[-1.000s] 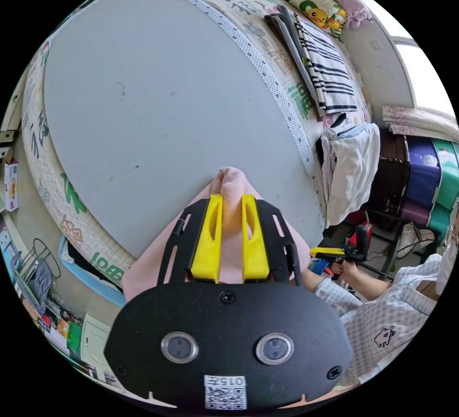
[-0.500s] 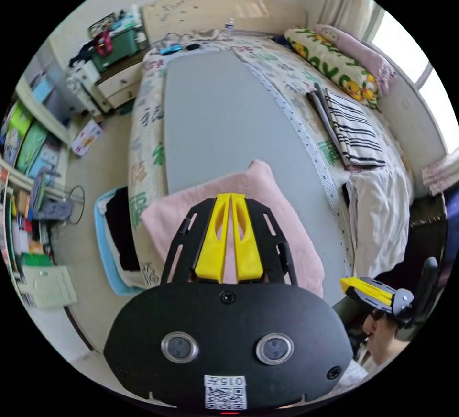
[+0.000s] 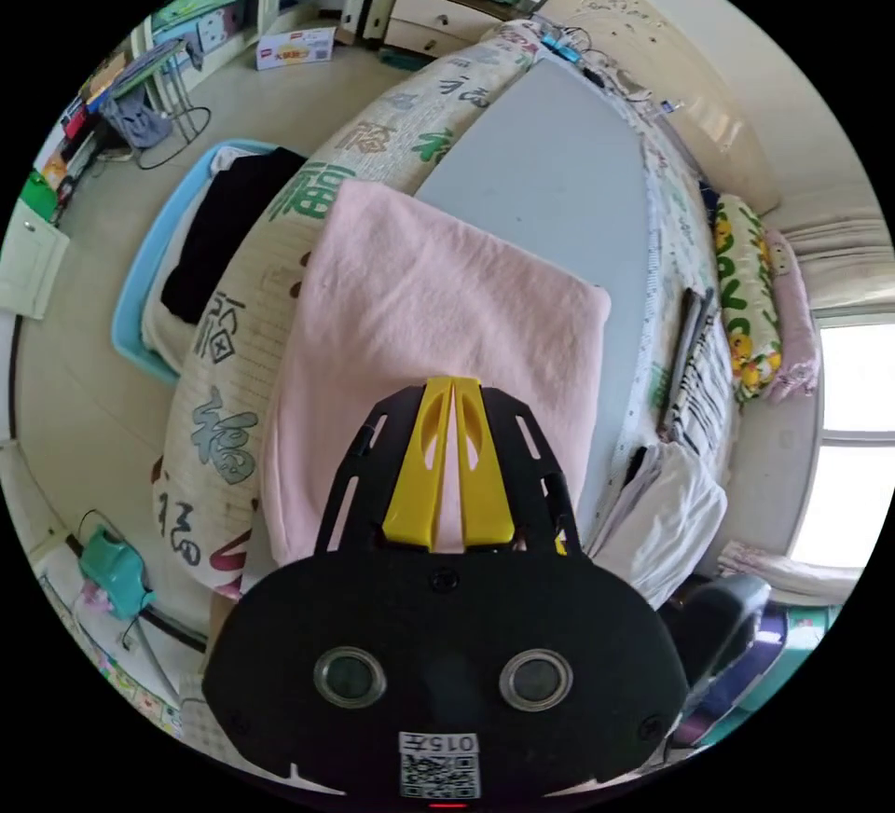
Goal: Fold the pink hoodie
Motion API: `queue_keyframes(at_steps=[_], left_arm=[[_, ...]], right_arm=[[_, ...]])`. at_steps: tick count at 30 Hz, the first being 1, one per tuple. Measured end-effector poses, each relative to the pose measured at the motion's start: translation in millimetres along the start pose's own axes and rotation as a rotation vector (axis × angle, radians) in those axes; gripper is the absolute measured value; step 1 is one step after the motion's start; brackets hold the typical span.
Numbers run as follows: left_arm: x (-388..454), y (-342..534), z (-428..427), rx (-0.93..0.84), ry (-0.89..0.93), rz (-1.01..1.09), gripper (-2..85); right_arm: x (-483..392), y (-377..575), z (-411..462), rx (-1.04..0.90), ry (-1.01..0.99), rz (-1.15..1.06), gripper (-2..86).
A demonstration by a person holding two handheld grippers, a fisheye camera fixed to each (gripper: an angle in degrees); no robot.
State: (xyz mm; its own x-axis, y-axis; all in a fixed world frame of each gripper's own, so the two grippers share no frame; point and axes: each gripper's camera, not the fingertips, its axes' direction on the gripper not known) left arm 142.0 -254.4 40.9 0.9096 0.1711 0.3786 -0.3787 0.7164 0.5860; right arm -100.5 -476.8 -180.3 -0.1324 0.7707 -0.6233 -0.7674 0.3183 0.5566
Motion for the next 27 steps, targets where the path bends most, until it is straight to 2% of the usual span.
queue_keyframes(at_steps=[4,11,27], left_arm=[[-10,-15,-8,-0.175,-0.002,-0.021,-0.5],[-28,-23,-24,-0.235,0.118,-0.083,-0.5],[-19,-26,-61,-0.261,0.063,-0.019,-0.4]], right_arm=[[-39,-58,-36,-0.138,0.188,-0.213,-0.6],[-46,-119,-85,-0.164,0.222,-0.184,-0.6],[-26,-188,-150,-0.163,0.206,-0.128,-0.5]])
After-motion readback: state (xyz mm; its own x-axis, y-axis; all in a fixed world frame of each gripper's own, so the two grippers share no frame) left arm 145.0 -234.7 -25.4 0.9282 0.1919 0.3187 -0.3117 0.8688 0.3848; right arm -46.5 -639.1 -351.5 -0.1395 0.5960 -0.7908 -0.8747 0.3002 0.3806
